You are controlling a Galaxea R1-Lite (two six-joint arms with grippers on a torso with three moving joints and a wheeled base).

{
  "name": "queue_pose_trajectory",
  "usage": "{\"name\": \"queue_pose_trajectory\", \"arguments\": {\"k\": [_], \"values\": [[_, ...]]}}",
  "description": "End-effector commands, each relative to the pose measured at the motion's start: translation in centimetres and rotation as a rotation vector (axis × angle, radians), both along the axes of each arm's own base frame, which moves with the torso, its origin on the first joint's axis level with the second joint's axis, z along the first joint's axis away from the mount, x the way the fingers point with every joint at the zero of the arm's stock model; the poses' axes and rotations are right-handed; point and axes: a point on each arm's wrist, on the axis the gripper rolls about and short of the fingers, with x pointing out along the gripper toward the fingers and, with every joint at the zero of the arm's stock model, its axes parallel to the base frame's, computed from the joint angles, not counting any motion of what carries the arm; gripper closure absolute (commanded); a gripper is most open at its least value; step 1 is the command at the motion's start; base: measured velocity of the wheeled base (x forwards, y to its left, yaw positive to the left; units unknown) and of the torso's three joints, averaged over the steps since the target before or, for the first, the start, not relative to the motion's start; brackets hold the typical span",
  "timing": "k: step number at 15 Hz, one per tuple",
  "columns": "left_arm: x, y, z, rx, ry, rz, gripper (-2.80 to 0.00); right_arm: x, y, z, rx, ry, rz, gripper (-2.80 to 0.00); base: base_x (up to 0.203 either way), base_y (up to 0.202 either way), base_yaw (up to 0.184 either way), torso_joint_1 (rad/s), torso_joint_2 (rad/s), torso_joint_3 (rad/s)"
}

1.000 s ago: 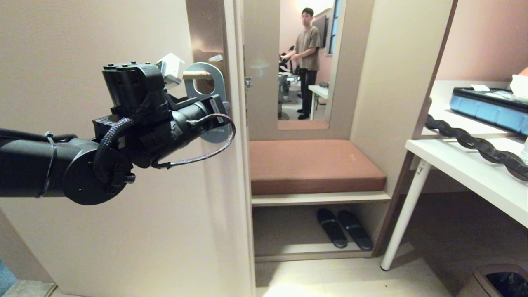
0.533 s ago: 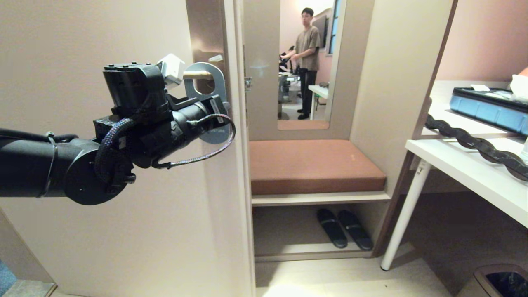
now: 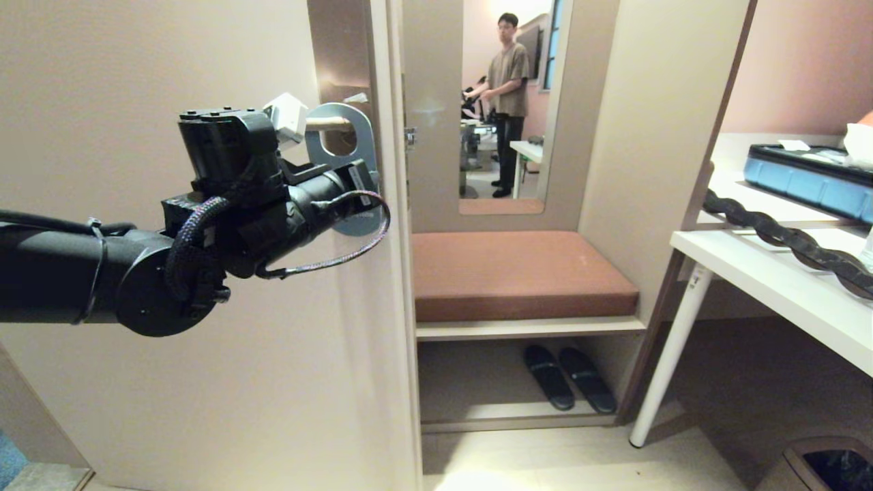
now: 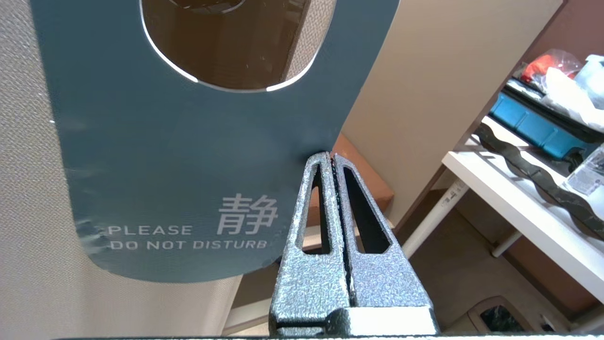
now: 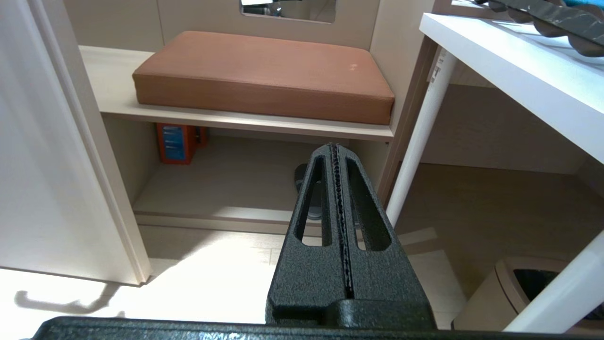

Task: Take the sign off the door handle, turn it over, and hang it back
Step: Hang the sign back with the other side facing out

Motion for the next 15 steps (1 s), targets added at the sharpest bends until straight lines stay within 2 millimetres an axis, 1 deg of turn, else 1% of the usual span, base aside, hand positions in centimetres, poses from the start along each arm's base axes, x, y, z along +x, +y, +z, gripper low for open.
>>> {"name": "queue_pose_trajectory", "arguments": {"k": [1, 5, 8, 15], "values": [[0.3, -0.1, -0.4, 0.001, 0.008, 0.002, 0.00, 0.0, 0.0, 0.0, -0.001, 0.000, 0.001, 0.00, 0.000, 0.000, 0.000, 0.000, 0.00, 0.000], [0.4, -0.2, -0.4, 0.002, 0.009, 0.000, 0.00, 0.0, 0.0, 0.0, -0.001, 0.000, 0.001, 0.00, 0.000, 0.000, 0.000, 0.000, 0.00, 0.000], [0.2, -0.1, -0.1, -0.001, 0.000, 0.000, 0.00, 0.0, 0.0, 0.0, -0.001, 0.000, 0.001, 0.00, 0.000, 0.000, 0.000, 0.000, 0.00, 0.000], [-1.3, 1.2, 1.9, 0.001, -0.059, 0.043, 0.00, 0.0, 0.0, 0.0, -0.001, 0.000, 0.001, 0.00, 0.000, 0.000, 0.000, 0.000, 0.00, 0.000]]}}
